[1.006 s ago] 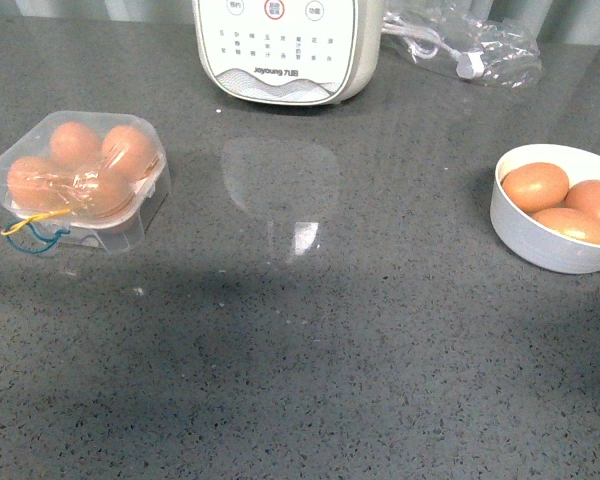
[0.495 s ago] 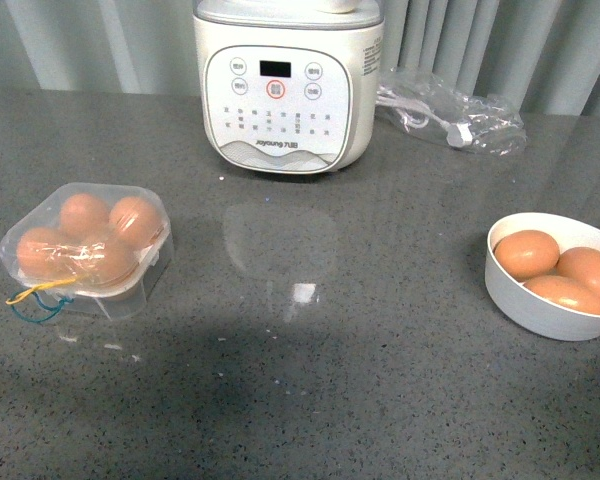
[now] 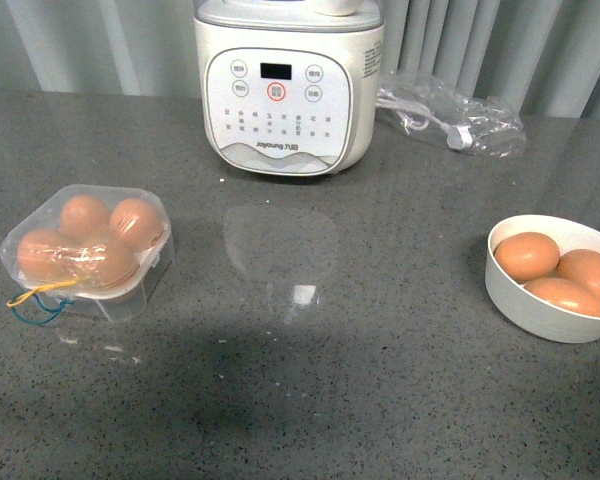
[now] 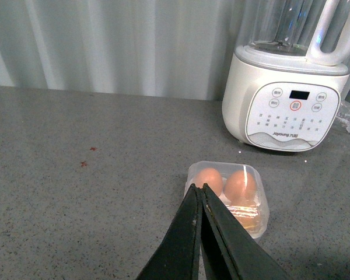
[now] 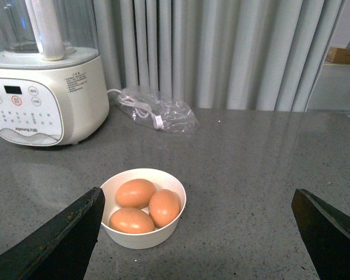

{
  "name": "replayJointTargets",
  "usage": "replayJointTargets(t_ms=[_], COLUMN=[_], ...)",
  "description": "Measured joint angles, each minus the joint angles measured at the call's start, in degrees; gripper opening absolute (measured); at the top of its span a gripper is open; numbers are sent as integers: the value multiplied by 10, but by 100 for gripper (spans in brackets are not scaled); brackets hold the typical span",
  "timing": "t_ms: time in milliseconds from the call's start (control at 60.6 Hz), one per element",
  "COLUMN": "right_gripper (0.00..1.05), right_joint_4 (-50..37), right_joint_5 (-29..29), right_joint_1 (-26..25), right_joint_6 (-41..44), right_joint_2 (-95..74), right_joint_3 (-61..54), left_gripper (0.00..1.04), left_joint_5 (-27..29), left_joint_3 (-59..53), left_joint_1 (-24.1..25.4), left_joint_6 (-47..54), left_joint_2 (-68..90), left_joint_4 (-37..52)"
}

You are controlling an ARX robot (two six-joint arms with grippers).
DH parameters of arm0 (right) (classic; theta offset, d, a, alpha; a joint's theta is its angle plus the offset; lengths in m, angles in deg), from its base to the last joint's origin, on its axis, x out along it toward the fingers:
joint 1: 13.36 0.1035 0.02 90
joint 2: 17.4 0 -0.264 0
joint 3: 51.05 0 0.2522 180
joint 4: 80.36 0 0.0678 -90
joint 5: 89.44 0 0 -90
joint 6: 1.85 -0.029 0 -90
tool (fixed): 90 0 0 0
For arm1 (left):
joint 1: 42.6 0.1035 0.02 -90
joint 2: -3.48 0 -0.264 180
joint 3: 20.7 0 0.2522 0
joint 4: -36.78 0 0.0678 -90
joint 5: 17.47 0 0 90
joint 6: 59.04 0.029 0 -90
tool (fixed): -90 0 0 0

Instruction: Put egg into box

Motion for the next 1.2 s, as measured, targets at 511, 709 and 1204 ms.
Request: replayJointTargets(t_ms=[511, 709, 1204], right_gripper=[97, 97, 97], right_joint_4=[0, 0, 0], right_joint_5=[0, 0, 0], right_joint_1=[0, 0, 0], right_joint_6=[0, 0, 0], right_joint_2=[0, 0, 0], right_joint_3=[0, 0, 0], left_gripper=[4, 4, 20], left_joint_5=[0, 0, 0], left_joint_3=[0, 0, 0], left_joint_1=[0, 0, 0], left_joint_6=[0, 0, 0], left_joint_2=[-94, -195, -195], left_joint_4=[-94, -196, -198])
